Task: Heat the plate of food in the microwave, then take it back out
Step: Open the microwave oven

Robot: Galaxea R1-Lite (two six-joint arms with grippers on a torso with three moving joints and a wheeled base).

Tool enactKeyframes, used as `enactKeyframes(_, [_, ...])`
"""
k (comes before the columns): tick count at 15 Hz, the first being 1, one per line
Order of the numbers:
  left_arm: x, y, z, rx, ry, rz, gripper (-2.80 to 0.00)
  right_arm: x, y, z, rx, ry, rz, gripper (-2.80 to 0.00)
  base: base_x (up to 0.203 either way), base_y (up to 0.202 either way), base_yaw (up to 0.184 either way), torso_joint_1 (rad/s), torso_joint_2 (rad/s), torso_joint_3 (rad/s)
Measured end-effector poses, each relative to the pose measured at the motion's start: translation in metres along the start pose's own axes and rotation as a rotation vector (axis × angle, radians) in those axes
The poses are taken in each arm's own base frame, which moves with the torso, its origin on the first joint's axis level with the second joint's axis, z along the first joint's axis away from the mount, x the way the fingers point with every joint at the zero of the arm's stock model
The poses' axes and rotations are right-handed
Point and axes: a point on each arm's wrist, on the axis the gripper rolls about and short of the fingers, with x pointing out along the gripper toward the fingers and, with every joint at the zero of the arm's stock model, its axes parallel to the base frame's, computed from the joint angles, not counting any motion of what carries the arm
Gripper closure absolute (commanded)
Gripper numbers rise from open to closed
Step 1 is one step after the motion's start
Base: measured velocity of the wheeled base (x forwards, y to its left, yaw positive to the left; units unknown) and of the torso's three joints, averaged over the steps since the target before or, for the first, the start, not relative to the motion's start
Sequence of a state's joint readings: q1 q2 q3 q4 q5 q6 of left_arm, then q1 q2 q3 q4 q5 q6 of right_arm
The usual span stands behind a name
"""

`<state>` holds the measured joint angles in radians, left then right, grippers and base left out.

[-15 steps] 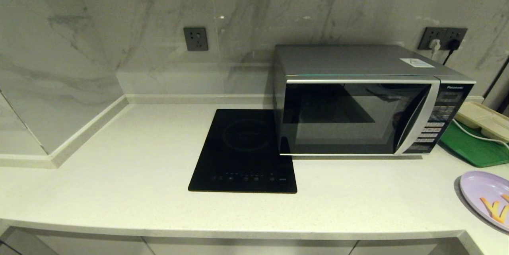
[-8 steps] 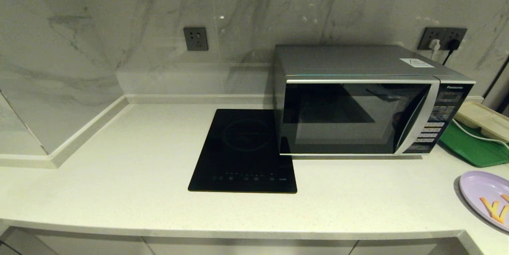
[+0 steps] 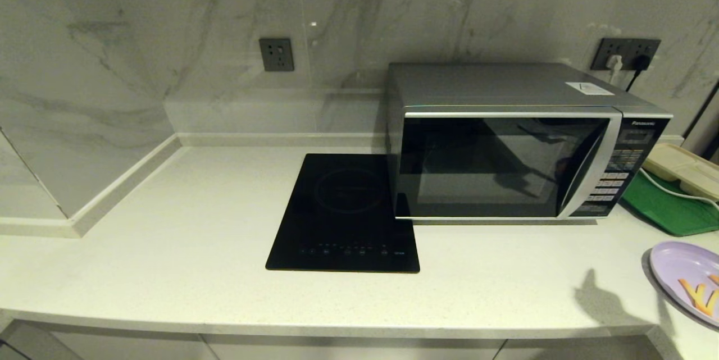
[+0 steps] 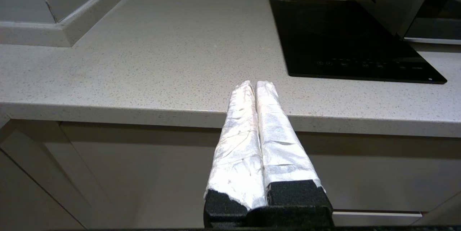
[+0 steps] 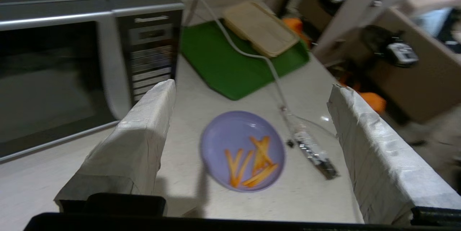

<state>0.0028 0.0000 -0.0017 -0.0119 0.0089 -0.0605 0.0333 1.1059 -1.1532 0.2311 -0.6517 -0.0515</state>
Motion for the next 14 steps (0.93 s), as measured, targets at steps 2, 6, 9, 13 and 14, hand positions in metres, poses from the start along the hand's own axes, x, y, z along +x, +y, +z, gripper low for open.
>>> enactKeyframes(2, [0.000, 0.000, 0.000, 0.000, 0.000, 0.000, 0.00, 0.037, 0.031, 0.009, -0.078, 0.053, -0.104, -2.80, 0.000, 0.000, 0.000, 0.000, 0.00, 0.000])
enactKeyframes(6, [0.000, 0.000, 0.000, 0.000, 0.000, 0.000, 0.00, 0.092, 0.100, -0.008, -0.149, 0.123, -0.179, -2.80, 0.000, 0.000, 0.000, 0.000, 0.00, 0.000])
enactKeyframes(9, [0.000, 0.000, 0.000, 0.000, 0.000, 0.000, 0.00, 0.098, 0.144, -0.027, -0.112, 0.127, -0.221, -2.80, 0.000, 0.000, 0.000, 0.000, 0.00, 0.000])
enactKeyframes(13, [0.000, 0.000, 0.000, 0.000, 0.000, 0.000, 0.00, 0.097, 0.174, -0.055, -0.073, 0.131, -0.274, -2.80, 0.000, 0.000, 0.000, 0.000, 0.00, 0.000])
enactKeyframes(14, [0.000, 0.000, 0.000, 0.000, 0.000, 0.000, 0.00, 0.099, 0.177, -0.064, -0.075, 0.143, -0.274, -2.80, 0.000, 0.000, 0.000, 0.000, 0.00, 0.000])
